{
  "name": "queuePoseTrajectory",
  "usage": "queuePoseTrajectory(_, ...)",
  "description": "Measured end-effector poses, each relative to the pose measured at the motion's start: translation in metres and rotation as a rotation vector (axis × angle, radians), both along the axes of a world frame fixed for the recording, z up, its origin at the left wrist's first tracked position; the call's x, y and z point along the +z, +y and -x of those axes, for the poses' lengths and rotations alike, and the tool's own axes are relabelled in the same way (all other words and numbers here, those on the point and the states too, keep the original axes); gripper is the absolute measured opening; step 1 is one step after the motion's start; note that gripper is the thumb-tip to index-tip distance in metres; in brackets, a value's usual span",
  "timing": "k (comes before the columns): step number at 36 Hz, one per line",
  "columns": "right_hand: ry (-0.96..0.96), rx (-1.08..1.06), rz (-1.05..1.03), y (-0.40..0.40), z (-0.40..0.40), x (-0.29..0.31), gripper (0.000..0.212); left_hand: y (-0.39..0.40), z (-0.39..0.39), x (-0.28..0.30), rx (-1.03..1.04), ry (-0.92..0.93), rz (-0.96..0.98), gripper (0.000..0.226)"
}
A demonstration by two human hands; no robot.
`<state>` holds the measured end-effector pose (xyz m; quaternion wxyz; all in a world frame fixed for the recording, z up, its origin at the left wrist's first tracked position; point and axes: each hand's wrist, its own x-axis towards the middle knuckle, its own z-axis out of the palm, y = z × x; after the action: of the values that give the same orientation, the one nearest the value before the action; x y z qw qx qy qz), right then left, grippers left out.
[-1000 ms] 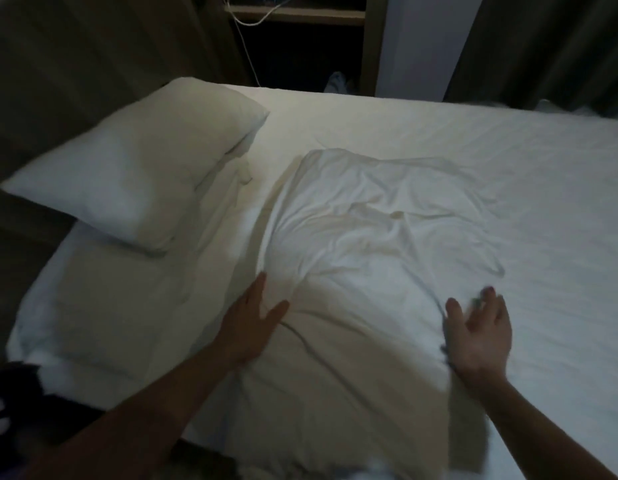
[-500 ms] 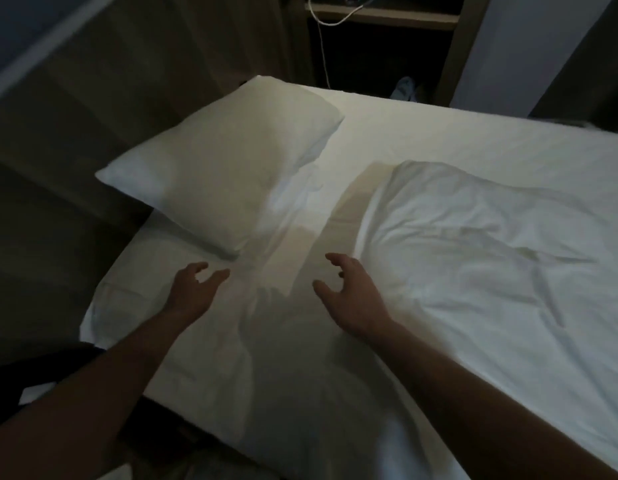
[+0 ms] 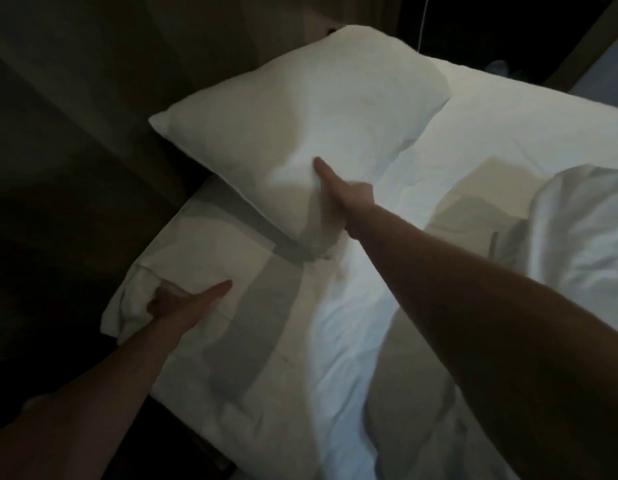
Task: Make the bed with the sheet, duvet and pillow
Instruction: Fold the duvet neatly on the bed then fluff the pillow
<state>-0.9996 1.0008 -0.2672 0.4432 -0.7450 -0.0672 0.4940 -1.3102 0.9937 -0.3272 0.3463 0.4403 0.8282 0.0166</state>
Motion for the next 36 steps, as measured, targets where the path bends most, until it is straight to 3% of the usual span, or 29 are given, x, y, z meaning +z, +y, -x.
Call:
queuePoseTrajectory(4, 0.081, -0.137, 0.022, 0.029, 0.001, -0.01, 0.155, 0.011, 0.002, -0.009, -0.009, -0.035, 0.082, 0.159)
queuePoseTrajectory(5, 0.112, -0.144, 0.02, 0.032, 0.002, -0.008, 0.147, 0.014, 0.002, -0.008, -0.028, -0.031, 0.096, 0.163)
queuePoseTrajectory(7, 0.132, -0.158, -0.033, 0.033, 0.005, 0.003, 0.106, 0.017, 0.006, -0.01, -0.076, 0.004, 0.092, 0.172)
queuePoseTrajectory(9, 0.026, -0.181, -0.072, 0.033, 0.008, 0.017, 0.085, 0.019, 0.006, -0.011, -0.134, 0.036, 0.073, 0.173)
queuePoseTrajectory(13, -0.211, -0.191, -0.159, 0.018, 0.005, 0.029, 0.072, 0.02, 0.007, -0.012, -0.274, 0.076, 0.009, 0.134)
queuePoseTrajectory(18, -0.248, -0.216, -0.233, -0.018, -0.016, 0.034, 0.042, 0.024, 0.011, -0.008, -0.458, 0.148, -0.05, 0.1)
queuePoseTrajectory(23, -0.102, -0.169, -0.188, -0.045, -0.026, 0.031, 0.029, 0.017, 0.009, 0.026, -0.474, -0.002, -0.195, 0.087)
queuePoseTrajectory(26, -0.061, -0.188, -0.204, -0.043, -0.022, 0.045, 0.022, 0.009, -0.006, 0.055, -0.408, -0.143, -0.405, 0.068)
queuePoseTrajectory(30, -0.045, -0.188, -0.292, -0.03, -0.017, 0.088, 0.037, 0.007, -0.045, 0.113, -0.209, -0.38, -0.554, 0.037)
queuePoseTrajectory(34, -0.051, -0.172, -0.354, -0.032, -0.018, 0.144, 0.03, 0.008, -0.077, 0.177, -0.051, -0.565, -0.644, 0.034)
queuePoseTrajectory(36, -0.073, -0.152, -0.383, -0.041, -0.024, 0.173, 0.038, 0.006, -0.091, 0.206, -0.012, -0.584, -0.651, 0.032)
